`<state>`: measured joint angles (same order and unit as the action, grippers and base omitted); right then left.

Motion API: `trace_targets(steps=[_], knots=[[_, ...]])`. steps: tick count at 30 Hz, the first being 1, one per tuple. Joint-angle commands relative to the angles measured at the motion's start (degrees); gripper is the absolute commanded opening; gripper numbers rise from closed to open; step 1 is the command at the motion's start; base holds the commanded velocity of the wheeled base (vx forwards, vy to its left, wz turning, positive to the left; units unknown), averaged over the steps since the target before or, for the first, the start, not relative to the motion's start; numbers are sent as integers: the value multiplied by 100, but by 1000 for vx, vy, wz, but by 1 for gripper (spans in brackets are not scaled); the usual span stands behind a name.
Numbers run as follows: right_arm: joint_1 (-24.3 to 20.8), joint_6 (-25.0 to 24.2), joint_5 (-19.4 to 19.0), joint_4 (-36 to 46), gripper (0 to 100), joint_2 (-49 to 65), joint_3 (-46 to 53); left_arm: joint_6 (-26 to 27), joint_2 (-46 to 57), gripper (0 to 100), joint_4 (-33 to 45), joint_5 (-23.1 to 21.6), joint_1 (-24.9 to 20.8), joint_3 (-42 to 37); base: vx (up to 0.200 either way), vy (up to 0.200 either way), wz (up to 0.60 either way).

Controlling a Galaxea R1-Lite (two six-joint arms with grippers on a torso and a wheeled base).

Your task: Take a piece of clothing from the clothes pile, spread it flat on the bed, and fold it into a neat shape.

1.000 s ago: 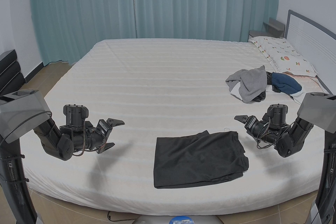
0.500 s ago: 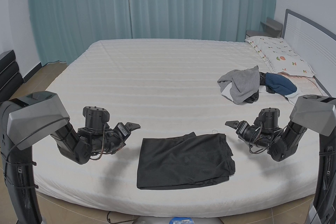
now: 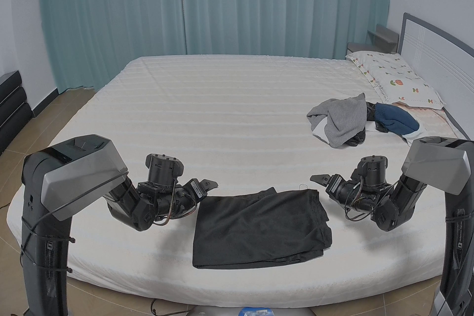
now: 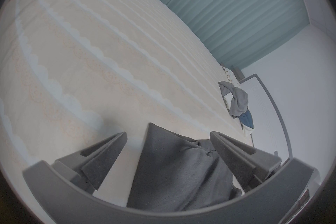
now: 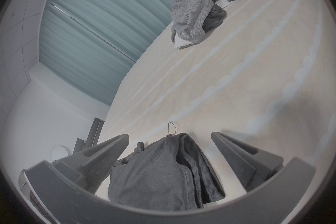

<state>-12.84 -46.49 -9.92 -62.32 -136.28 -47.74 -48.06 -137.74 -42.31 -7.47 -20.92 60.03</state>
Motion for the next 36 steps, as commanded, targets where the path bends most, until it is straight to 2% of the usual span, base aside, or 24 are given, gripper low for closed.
trace_targets(steps=[1,6,7,9,21,29,30,36], knots=[[0,-9,-1,-8,100,-13,-16,95,-192,100,-5,44,-123,71,0,0,0],[-8,0,8,0,100,-22,-51,165,-262,100,-5,167,-132,115,0,0,0],[-26,0,17,0,100,-48,-78,182,-288,0,-14,202,-132,123,0,0,0],[-61,0,34,0,100,-83,-139,174,-315,0,-14,246,-132,176,0,0,0],[-96,158,69,62,100,-461,-526,121,-420,0,-374,1222,-132,115,0,0,0],[-105,158,61,53,100,-575,-605,-55,-403,0,-444,1283,-105,88,0,0,0],[-105,158,61,0,0,-610,-614,-64,-394,0,-444,1283,-105,88,0,0,0],[-167,158,26,-17,0,-698,-684,-64,-403,0,-444,1283,-97,88,0,0,0]])
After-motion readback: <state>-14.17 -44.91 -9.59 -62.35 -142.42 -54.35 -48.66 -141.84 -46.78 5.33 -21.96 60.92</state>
